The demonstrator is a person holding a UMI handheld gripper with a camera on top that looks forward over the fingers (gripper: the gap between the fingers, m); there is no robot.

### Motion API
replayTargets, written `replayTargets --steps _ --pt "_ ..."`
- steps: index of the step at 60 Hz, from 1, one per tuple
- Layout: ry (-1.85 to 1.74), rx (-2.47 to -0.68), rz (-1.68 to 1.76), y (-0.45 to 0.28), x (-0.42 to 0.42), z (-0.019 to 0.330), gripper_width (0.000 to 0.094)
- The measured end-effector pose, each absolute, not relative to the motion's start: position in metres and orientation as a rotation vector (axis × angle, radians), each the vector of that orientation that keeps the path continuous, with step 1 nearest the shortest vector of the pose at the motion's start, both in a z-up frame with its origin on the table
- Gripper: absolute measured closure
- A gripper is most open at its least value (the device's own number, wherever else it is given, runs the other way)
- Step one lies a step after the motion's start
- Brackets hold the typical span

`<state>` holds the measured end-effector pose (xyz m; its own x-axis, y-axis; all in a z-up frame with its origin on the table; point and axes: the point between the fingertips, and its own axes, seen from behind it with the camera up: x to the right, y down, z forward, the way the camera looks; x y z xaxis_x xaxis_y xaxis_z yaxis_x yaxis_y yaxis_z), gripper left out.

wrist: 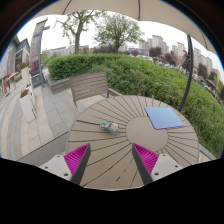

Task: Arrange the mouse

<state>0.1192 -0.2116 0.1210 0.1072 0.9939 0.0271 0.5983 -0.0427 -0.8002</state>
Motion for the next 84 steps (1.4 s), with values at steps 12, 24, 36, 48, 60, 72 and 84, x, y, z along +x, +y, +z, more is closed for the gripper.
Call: replayTargets --steps 12,24,36,48,60,72,84 --pt "-1.537 -1.701 0.736 -0.197 0.053 0.066 0.0082" --pt "-1.531 -1.701 0.733 -0.179 -0.004 0.011 0.0083" --pt "-1.525 -1.697 0.775 -0.169 -0.048 -0.009 0.0076" --pt "-1.532 -1.693 0.771 -0.159 -0.082 -0.008 0.0082" --pt "-1.524 -1.722 0.771 -0.143 -0.106 -0.01 0.0092" --pt "-1.546 -1.749 0.768 -0.134 -0.109 -0.014 0.058" --pt "-1.542 -1.693 0.872 -0.104 -0.116 0.063 0.0608"
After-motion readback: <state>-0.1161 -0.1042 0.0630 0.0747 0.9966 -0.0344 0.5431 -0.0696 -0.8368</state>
